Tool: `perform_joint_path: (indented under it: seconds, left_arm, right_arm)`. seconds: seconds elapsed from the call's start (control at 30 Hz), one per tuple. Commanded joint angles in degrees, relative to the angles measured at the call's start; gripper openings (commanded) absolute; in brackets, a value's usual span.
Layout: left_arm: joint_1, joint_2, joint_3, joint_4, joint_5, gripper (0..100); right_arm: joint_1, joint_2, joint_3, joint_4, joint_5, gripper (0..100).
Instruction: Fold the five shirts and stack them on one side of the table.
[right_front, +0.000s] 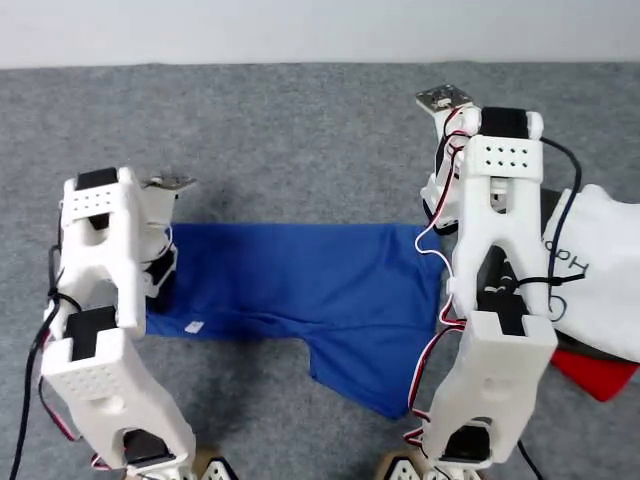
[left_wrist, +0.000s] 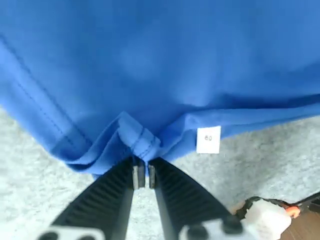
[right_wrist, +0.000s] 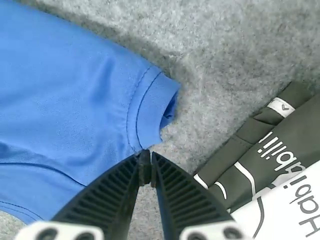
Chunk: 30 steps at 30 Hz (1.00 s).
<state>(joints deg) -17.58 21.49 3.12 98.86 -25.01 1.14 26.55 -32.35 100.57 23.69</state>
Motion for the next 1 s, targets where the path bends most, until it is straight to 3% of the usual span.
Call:
perform_joint_path:
  seconds: [0.0,0.23,0.6,0.83,0.97]
  left_arm:
    - [-2.1,-3.8,0.1,1.1,-0.9,1]
    - [-4.5,-5.3,0.5,1.7,-1.0,2]
    - [-3.1,-22.9,0.6,1.7,-0.6,15]
    - [-2.2,-23.2,0.6,-0.5,-0.1,13]
    - [1.4,-17.9,0.7,-5.5,4.9,3]
  right_arm:
    - [0.0,-4.8,-2.5,2.5,-0.6,1.0]
    - [0.0,-4.8,-2.5,2.5,-0.6,1.2]
    - [-3.5,-4.6,-2.5,2.5,-0.8,1.3]
    - [-6.5,-4.6,-2.5,2.5,-0.9,1.3]
    - [-6.9,-4.6,-2.5,2.5,-0.9,1.2]
